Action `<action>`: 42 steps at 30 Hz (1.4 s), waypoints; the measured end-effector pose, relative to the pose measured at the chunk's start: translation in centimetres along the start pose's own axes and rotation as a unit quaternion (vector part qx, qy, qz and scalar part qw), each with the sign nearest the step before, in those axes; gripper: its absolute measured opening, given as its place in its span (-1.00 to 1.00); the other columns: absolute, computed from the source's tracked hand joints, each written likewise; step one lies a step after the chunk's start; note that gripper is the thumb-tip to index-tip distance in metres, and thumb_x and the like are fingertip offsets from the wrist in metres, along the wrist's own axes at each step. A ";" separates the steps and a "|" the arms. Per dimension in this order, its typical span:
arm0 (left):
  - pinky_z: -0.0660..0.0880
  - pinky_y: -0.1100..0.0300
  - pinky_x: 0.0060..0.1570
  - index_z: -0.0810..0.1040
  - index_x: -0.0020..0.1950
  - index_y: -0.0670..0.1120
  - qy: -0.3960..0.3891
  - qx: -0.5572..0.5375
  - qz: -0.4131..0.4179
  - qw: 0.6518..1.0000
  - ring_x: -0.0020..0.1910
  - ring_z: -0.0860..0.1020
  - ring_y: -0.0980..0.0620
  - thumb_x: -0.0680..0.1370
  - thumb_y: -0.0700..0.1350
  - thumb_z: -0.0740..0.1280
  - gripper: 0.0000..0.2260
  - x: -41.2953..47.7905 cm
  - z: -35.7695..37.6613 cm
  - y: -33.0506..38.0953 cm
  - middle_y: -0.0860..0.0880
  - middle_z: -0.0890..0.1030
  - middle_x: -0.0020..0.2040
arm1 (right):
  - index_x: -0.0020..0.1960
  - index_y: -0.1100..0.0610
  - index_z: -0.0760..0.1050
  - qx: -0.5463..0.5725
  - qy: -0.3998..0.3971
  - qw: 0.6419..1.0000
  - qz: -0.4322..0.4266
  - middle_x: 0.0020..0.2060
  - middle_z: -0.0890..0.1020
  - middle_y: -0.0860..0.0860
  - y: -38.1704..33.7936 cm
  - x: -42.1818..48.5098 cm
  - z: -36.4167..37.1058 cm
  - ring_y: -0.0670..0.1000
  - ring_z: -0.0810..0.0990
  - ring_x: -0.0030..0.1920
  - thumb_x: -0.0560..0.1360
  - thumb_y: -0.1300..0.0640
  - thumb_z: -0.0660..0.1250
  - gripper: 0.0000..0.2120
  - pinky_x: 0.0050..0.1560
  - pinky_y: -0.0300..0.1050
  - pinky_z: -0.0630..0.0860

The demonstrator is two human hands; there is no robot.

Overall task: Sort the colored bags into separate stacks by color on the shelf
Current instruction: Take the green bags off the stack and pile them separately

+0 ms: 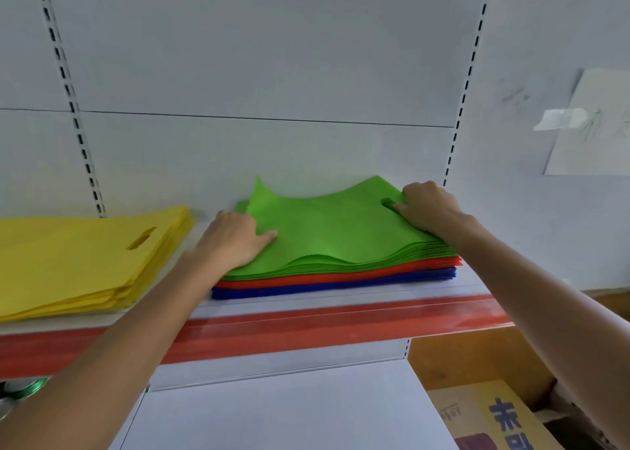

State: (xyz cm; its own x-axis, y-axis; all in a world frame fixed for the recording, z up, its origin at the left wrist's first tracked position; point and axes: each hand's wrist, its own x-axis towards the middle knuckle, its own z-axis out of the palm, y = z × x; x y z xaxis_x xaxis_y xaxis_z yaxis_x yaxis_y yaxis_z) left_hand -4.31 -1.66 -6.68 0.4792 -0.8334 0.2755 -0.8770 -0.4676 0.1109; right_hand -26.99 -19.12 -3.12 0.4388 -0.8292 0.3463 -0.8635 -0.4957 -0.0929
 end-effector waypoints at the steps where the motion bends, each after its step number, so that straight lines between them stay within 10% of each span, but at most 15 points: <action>1: 0.42 0.06 0.12 0.58 0.10 -0.22 -0.002 -0.015 -0.006 1.000 0.16 0.46 -0.21 0.55 0.20 0.16 -0.50 0.2 -0.1 -0.2 -0.24 0.58 0.11 | 0.08 0.27 0.47 0.001 0.001 1.000 0.000 0.01 0.55 0.20 -0.1 0.1 0.0 0.17 0.50 -0.09 0.58 -0.04 0.20 -0.65 -0.16 -0.09 0.36; 17: 0.34 0.11 0.21 0.47 0.32 0.00 0.082 -0.097 -0.020 0.992 0.28 0.39 -0.16 0.35 0.09 0.49 -0.43 0.0 -1.7 0.1 -0.15 0.46 0.29 | 0.17 0.22 0.44 0.024 0.057 0.998 -0.028 0.06 0.56 0.19 -0.4 -0.1 0.2 0.20 0.53 0.02 0.54 -0.01 0.29 -0.67 -0.15 -0.07 0.35; 42: 0.31 0.21 0.23 0.34 0.44 -0.06 0.079 -0.167 -0.008 0.983 0.37 0.35 -0.09 0.50 0.06 0.33 -0.47 -2.3 -7.3 -6.0 -0.13 0.35 0.42 | 0.32 0.07 0.45 0.055 0.071 0.995 -0.046 0.21 0.55 0.13 -4.7 -0.1 -4.5 0.19 0.51 0.16 0.49 0.04 0.30 -0.59 0.02 -0.03 0.42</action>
State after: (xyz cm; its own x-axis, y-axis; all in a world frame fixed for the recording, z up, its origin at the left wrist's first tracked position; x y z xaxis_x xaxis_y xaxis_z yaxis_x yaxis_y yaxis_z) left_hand -0.48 5.23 -0.97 0.5045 -0.7581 0.4132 -0.8451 -0.3354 0.4164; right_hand -24.10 -15.50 1.47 0.4680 -0.7382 0.4859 -0.7853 -0.5995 -0.1543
